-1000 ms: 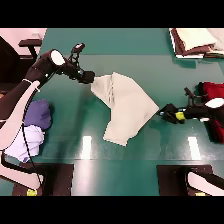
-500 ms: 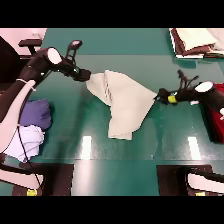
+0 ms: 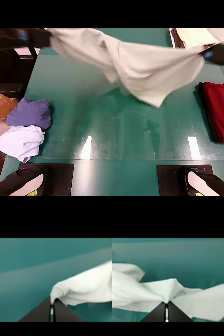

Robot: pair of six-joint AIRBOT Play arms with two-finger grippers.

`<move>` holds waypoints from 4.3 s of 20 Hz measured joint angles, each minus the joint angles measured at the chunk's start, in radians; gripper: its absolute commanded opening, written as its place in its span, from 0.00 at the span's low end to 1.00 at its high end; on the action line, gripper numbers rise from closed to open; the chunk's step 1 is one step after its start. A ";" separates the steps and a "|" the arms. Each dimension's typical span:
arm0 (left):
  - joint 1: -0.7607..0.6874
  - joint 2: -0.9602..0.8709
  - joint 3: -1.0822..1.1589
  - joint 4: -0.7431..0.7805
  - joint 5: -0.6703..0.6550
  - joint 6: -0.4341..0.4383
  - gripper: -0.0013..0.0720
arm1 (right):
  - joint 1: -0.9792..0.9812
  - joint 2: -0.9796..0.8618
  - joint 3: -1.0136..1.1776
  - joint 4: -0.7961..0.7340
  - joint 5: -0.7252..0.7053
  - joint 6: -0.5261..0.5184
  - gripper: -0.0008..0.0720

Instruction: Fold the shirts.

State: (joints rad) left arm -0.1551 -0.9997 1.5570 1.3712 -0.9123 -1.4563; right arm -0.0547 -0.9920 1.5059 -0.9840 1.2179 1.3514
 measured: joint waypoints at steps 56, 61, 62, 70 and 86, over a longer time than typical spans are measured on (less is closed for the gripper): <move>0.199 -0.468 -0.543 -0.307 -0.250 0.179 0.07 | -0.058 -0.211 -0.419 0.123 0.148 -0.027 0.49; 0.175 -0.407 -0.512 -0.299 -0.248 0.176 0.05 | -0.122 -0.161 -0.493 0.077 0.198 -0.013 0.49; 0.172 -0.381 -0.509 -0.298 -0.248 0.176 0.05 | -0.150 -0.133 -0.537 0.045 0.204 0.001 0.50; 0.169 -0.242 -0.501 -0.298 -0.249 0.180 0.05 | -0.424 0.077 -0.961 -0.177 0.251 0.057 0.72; 0.169 -0.185 -0.484 -0.301 -0.244 0.174 0.05 | -0.050 -0.079 -0.960 -0.106 0.052 0.097 0.03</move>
State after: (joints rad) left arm 0.0139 -1.1847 1.0733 1.0702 -1.1564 -1.2827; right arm -0.1051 -1.0706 0.5457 -1.0901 1.2697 1.4483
